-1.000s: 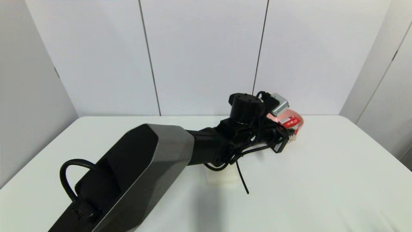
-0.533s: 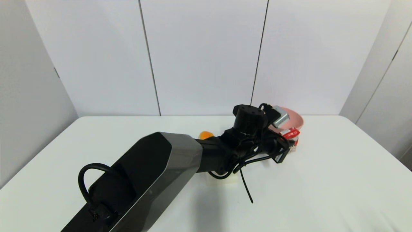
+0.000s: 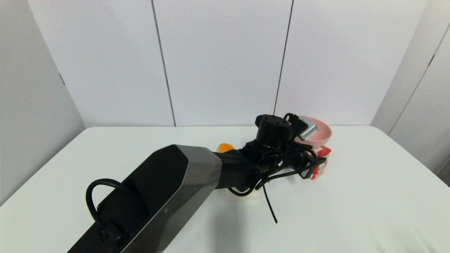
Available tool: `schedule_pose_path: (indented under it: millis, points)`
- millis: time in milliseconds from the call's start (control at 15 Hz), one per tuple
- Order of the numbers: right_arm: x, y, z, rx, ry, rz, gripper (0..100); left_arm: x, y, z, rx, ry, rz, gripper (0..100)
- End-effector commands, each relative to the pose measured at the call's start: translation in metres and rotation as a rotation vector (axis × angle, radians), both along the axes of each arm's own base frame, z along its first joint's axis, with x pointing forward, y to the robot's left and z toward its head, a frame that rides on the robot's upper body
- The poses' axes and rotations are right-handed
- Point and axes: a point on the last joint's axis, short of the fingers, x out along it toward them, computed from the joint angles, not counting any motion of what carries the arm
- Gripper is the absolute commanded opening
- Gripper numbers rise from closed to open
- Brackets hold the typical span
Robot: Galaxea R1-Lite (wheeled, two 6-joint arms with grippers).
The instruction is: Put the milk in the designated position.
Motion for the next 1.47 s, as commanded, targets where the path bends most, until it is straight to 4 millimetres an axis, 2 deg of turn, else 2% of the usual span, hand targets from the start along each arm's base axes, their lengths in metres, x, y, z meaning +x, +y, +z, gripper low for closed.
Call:
schedule_pose_path:
  millis: [67, 267, 400, 533, 600, 800, 933, 1000, 1200, 1467]
  points:
    - [0.000, 0.000, 0.000, 0.001, 0.001, 0.000, 100, 0.000, 0.001, 0.005, -0.007, -0.004, -0.002, 100]
    - [0.000, 0.000, 0.000, 0.001, 0.001, 0.000, 100, -0.001, 0.002, 0.008, -0.003, -0.001, -0.001, 100]
    - [0.000, 0.000, 0.000, 0.001, 0.001, 0.000, 100, -0.007, 0.008, 0.019, 0.039, 0.032, -0.004, 100]
    - [0.000, 0.000, 0.000, 0.001, 0.001, 0.000, 100, -0.022, 0.021, 0.044, 0.113, 0.086, -0.010, 100]
    - [0.000, 0.000, 0.000, 0.002, 0.001, 0.000, 100, -0.035, 0.036, 0.062, 0.180, 0.140, -0.015, 100]
    - [0.000, 0.000, 0.000, 0.001, 0.001, 0.000, 100, -0.077, 0.088, 0.110, 0.311, 0.242, -0.014, 100]
    - [0.000, 0.000, 0.000, 0.001, 0.001, 0.000, 100, -0.108, 0.141, 0.130, 0.394, 0.317, 0.009, 100]
    - [0.000, 0.000, 0.000, 0.001, 0.001, 0.000, 100, -0.117, 0.159, 0.133, 0.409, 0.336, 0.023, 100]
    - [0.000, 0.000, 0.000, 0.001, 0.001, 0.000, 100, -0.154, 0.238, 0.128, 0.422, 0.382, 0.118, 100]
    - [0.000, 0.000, 0.000, 0.001, 0.001, 0.000, 100, -0.177, 0.324, 0.115, 0.242, 0.211, 0.352, 100]
